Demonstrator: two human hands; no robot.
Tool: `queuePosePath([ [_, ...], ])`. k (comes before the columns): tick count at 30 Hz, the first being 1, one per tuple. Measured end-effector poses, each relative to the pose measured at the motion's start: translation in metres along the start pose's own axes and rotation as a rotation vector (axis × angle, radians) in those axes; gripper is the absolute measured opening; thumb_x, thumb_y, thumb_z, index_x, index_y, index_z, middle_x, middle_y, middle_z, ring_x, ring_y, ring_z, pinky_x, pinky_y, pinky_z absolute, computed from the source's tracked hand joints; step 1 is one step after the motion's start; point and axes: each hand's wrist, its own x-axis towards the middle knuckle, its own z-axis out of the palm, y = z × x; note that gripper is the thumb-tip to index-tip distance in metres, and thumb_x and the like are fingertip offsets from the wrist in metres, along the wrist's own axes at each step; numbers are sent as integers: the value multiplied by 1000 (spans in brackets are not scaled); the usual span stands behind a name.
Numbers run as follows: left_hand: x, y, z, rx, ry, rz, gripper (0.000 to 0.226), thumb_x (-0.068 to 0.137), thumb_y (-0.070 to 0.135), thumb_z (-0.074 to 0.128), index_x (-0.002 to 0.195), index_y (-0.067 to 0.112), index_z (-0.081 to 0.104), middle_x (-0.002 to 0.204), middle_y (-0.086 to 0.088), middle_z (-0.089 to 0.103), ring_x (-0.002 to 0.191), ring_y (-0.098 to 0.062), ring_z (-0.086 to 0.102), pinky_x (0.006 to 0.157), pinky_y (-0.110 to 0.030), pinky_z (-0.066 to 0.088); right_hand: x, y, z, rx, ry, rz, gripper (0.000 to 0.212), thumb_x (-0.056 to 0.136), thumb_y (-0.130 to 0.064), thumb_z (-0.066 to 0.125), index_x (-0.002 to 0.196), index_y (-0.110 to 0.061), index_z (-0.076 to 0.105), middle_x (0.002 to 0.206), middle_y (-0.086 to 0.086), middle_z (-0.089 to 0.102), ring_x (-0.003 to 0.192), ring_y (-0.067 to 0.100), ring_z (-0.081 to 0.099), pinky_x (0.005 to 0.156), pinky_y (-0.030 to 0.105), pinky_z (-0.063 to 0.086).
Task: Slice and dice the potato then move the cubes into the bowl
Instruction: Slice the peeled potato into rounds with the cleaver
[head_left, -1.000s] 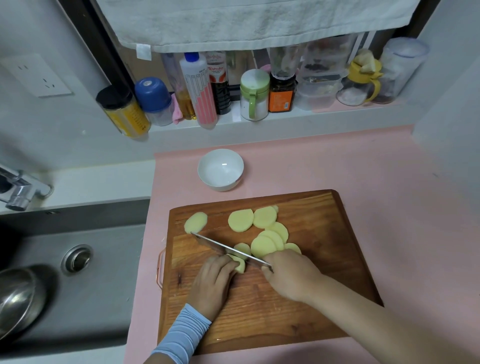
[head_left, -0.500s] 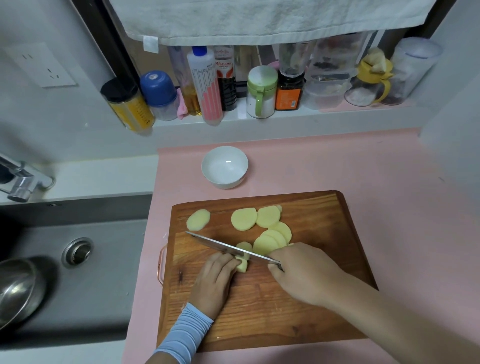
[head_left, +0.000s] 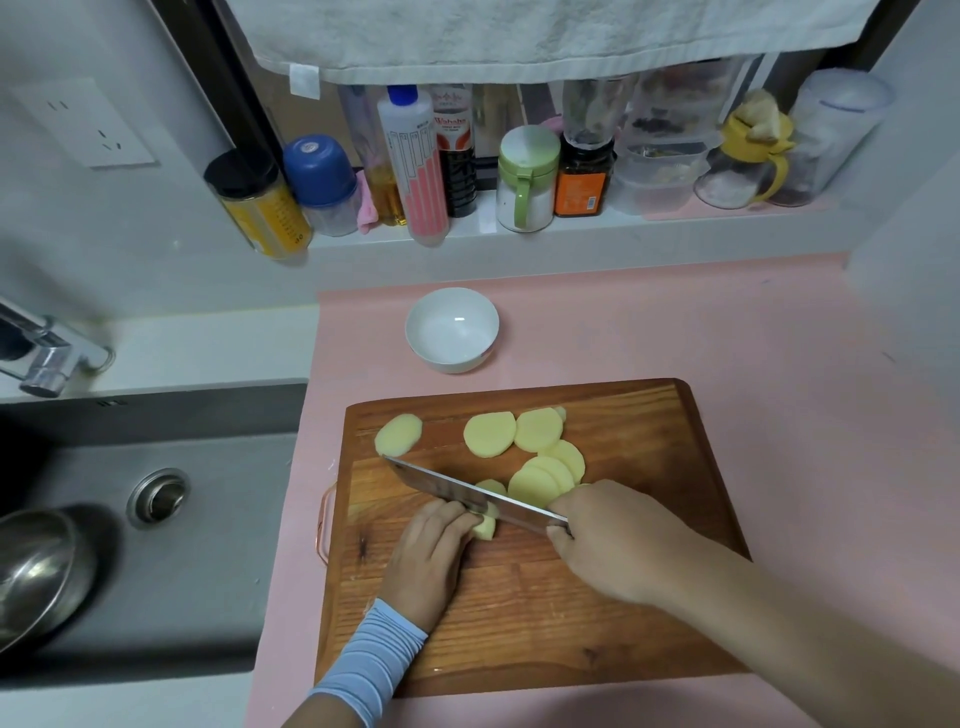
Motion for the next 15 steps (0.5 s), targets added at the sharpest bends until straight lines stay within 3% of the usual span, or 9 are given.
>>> queuePosePath([
  [4,2,1,-1,1,14,-2,29,92,10,55,119,17,55,121,0,52,112,-22,52,111,-25,33,6,-5,7,-17,2,-4,29,102,-33,45,81,-22,59,76,-1,61,71,20,57,61,33,46],
  [10,2,2,0,6,31,11,28,93,11,54,120,17,55,122,-1,52,112,-25,53,102,-32,41,18,-8,11,-26,-35,13,35,102,-34,45,70,-22,46,71,-3,51,69,22,54,62,31,43],
  [15,-1,0,1,4,19,-1,24,97,14,51,120,17,55,122,-1,52,112,-25,53,101,-34,42,29,-10,14,-28,-67,17,29,102,-33,45,81,-17,56,70,-1,50,64,20,50,58,30,38],
])
